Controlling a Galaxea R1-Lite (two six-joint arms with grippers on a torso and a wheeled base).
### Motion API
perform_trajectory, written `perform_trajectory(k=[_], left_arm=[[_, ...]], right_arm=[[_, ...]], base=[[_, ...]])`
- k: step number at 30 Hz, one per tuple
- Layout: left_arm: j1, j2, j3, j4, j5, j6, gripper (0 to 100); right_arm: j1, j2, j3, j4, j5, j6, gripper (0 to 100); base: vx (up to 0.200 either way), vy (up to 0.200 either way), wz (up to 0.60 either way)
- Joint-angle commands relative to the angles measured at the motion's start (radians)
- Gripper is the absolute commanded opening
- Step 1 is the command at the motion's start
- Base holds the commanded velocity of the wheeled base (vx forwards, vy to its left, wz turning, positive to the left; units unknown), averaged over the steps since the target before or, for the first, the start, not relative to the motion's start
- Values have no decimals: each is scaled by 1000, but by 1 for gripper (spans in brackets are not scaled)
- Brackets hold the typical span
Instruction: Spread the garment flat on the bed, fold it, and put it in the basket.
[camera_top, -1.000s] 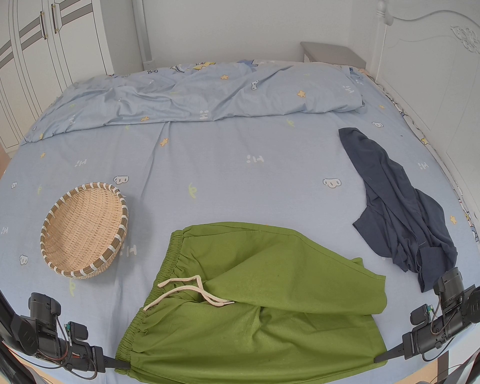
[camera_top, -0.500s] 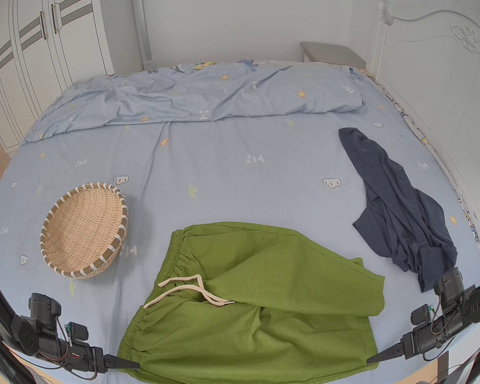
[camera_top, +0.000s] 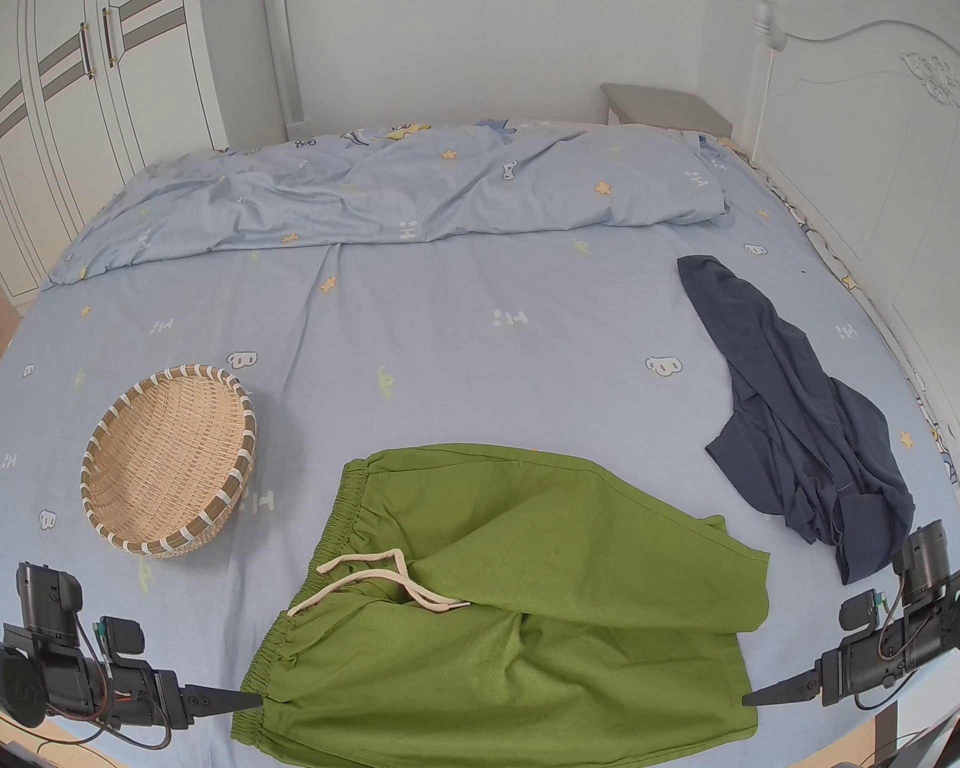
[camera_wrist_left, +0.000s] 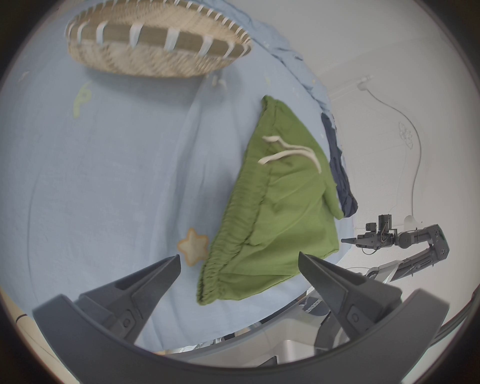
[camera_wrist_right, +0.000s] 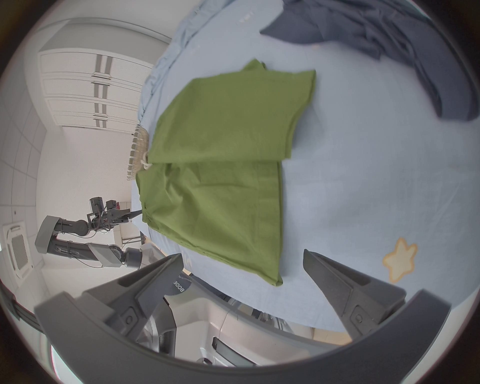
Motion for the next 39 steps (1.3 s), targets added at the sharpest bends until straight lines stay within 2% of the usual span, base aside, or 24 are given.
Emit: perform_trajectory(k=[1, 2, 3, 5, 7, 11, 15, 21, 22, 23, 26, 32, 39], left_arm=[[-175, -288, -220, 205, 3, -125, 100], [-181, -291, -225, 208, 4, -127, 100], [-229, -297, -291, 237, 11, -136, 100], [-261, -291, -363, 246, 12, -136, 100], [-272, -271, -407, 244, 11, -137, 100], [-298, -93, -542, 229, 4, -137, 100], [-293, 119, -668, 151, 14, -146, 100], [-303, 308, -808, 24, 15, -208, 100], [-303, 308, -808, 24, 15, -208, 100], [-301, 380, -875, -19, 15, -235, 100], [-298, 483, -955, -58, 17, -265, 100], [-304, 601, -1038, -65, 37, -278, 100], [-312, 637, -1036, -73, 43, -281, 100]], right_arm=[[-19, -183, -29, -10, -1, 6, 100], [-19, -185, -31, -10, -1, 6, 100], [-19, -193, -47, -12, -1, 6, 100], [-19, -194, -70, -12, -1, 6, 100], [-20, -194, -96, -16, -1, 6, 100], [-20, -187, -196, -59, -18, 8, 100], [10, -142, -307, -78, -38, 9, 100], [24, -39, -437, -79, -46, 9, 100], [24, -39, -437, -79, -46, 9, 100], [27, -25, -454, -81, -48, 8, 100], [44, -24, -449, -81, -48, 8, 100], [50, -9, -446, -122, -54, 8, 100], [49, -10, -442, -132, -54, 9, 100]], base=[[0, 0, 0], [0, 0, 0], [0, 0, 0], [0, 0, 0], [0, 0, 0], [0, 0, 0], [0, 0, 0], [0, 0, 0], [0, 0, 0], [0, 0, 0], [0, 0, 0], [0, 0, 0], [0, 0, 0]])
